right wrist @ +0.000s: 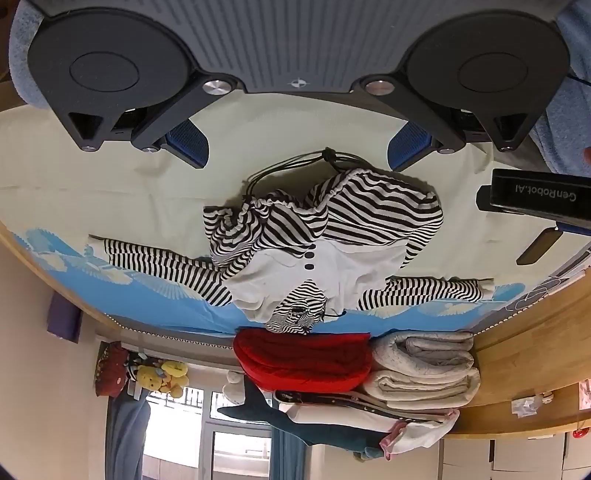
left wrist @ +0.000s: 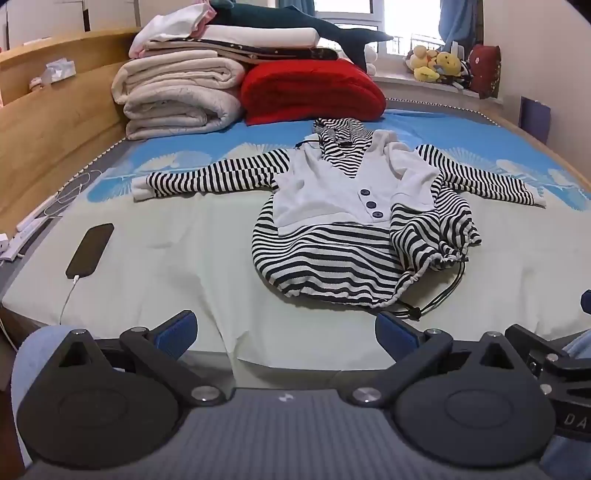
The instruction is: Fold small clothes
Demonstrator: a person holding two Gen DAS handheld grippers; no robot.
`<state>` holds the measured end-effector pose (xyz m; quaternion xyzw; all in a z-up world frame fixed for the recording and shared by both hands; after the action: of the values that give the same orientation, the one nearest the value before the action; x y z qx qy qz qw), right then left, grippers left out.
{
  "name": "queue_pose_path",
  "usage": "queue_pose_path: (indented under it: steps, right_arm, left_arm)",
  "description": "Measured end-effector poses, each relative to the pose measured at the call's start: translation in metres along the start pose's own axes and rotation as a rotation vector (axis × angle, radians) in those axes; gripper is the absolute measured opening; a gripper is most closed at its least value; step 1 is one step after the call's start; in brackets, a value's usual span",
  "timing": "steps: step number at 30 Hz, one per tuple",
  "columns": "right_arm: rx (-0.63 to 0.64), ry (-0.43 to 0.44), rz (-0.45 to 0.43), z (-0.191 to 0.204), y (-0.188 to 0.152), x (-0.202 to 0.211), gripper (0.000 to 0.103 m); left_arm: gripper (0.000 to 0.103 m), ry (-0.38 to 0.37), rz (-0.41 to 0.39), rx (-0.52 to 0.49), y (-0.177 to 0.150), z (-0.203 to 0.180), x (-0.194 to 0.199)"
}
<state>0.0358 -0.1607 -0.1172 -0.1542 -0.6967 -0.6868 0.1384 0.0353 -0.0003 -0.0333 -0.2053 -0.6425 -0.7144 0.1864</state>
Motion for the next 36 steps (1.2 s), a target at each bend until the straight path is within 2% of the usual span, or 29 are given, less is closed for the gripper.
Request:
queue_pose_path:
  steps: [21,36]
  right_arm:
    - [-0.005,0.012,-0.008,0.004,0.003,-0.003,0.102]
    - [-0.005,0.021,-0.013,0.007,0.003,-0.003,0.102]
  left_arm:
    - [0.103,0.016,-0.042,-0.076,-0.002,-0.01,0.007]
    - [0.103,0.011,-0.036,-0.091,-0.004,-0.013,0.005]
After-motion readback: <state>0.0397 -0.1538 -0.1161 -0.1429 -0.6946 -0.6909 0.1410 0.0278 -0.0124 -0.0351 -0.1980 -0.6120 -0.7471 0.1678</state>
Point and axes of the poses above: each gripper's, at about its wrist camera, not at the fingertips, and x roughly against the way its jaws point, z to its left, y to its top, the point moved 5 cm from there along -x, roughly the way its jaws point, and after that the axes turned 9 degrees about -z, right-handed, at the moved point
